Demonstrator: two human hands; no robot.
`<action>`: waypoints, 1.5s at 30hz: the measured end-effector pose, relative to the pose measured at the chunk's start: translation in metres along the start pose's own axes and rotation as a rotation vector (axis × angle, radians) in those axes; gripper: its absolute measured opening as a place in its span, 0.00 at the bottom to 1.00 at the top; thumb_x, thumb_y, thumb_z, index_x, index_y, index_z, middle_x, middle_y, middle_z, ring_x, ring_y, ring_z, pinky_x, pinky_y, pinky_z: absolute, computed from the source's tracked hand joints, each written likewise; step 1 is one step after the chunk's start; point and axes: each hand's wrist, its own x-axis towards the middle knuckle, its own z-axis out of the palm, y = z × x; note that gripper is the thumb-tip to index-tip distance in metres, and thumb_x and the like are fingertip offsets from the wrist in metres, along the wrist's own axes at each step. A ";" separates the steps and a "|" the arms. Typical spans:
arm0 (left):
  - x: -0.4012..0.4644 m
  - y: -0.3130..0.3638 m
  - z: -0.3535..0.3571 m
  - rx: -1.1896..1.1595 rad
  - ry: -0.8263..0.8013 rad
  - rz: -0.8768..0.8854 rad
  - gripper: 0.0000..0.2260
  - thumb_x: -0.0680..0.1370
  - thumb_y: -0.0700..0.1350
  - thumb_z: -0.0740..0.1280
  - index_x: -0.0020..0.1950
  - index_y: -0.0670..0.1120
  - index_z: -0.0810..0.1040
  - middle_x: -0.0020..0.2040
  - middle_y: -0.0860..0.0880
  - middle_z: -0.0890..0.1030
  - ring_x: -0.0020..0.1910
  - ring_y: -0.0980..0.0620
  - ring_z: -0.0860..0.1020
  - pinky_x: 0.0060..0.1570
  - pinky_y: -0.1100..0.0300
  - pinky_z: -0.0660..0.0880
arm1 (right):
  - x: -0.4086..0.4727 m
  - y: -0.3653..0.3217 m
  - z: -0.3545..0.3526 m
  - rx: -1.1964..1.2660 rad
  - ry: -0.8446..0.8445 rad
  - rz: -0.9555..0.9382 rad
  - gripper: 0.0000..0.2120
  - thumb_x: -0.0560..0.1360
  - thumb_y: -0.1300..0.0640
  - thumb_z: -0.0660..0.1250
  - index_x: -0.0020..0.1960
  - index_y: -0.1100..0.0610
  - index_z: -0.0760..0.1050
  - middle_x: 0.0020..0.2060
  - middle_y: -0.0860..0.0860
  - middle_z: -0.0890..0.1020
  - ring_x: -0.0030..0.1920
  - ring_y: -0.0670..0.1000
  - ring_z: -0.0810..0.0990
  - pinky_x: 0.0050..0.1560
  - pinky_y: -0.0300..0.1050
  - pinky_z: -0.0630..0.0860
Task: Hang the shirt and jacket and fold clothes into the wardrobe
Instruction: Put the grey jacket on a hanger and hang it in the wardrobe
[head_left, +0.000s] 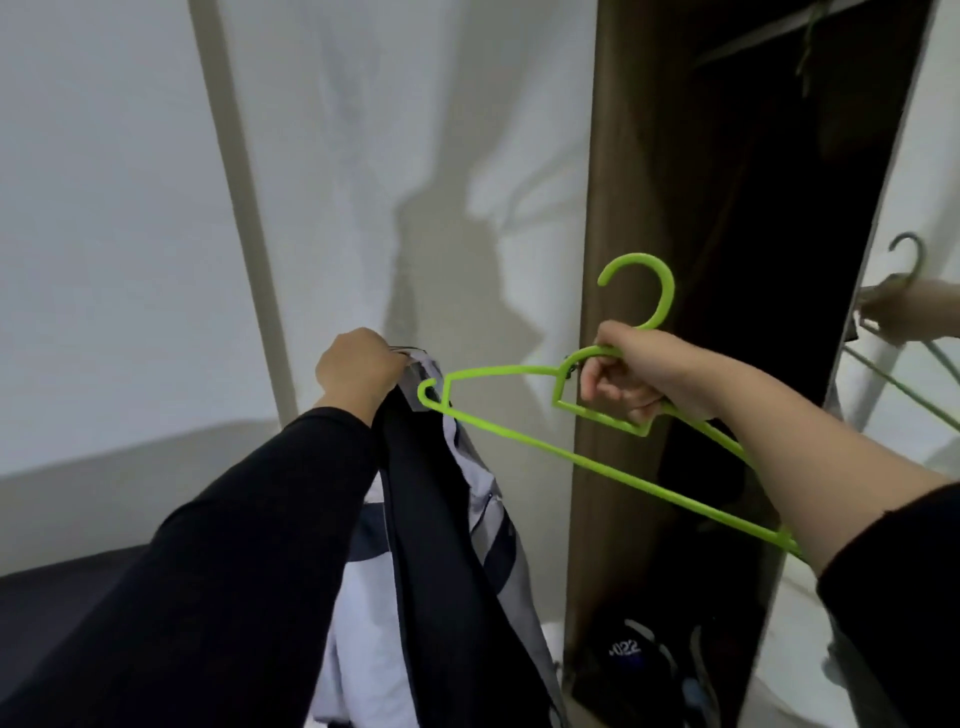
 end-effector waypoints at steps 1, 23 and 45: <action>-0.001 0.008 0.000 0.001 0.002 0.020 0.07 0.72 0.48 0.66 0.38 0.46 0.78 0.42 0.46 0.79 0.39 0.44 0.75 0.38 0.58 0.67 | -0.001 0.001 0.002 -0.021 -0.019 0.005 0.25 0.78 0.53 0.47 0.36 0.63 0.76 0.23 0.51 0.68 0.24 0.48 0.53 0.27 0.38 0.55; 0.011 0.023 -0.039 0.316 0.269 0.833 0.11 0.77 0.41 0.62 0.56 0.50 0.79 0.49 0.50 0.82 0.53 0.46 0.74 0.37 0.58 0.67 | 0.056 -0.013 0.071 -0.012 0.073 0.013 0.11 0.78 0.53 0.50 0.59 0.53 0.63 0.25 0.52 0.70 0.20 0.47 0.55 0.26 0.35 0.53; 0.016 -0.050 -0.025 0.274 0.094 0.367 0.15 0.75 0.35 0.60 0.59 0.47 0.76 0.54 0.45 0.74 0.50 0.41 0.76 0.38 0.54 0.70 | 0.069 -0.052 0.073 -0.204 0.248 -0.087 0.17 0.76 0.54 0.55 0.29 0.54 0.60 0.20 0.50 0.64 0.22 0.50 0.58 0.25 0.38 0.56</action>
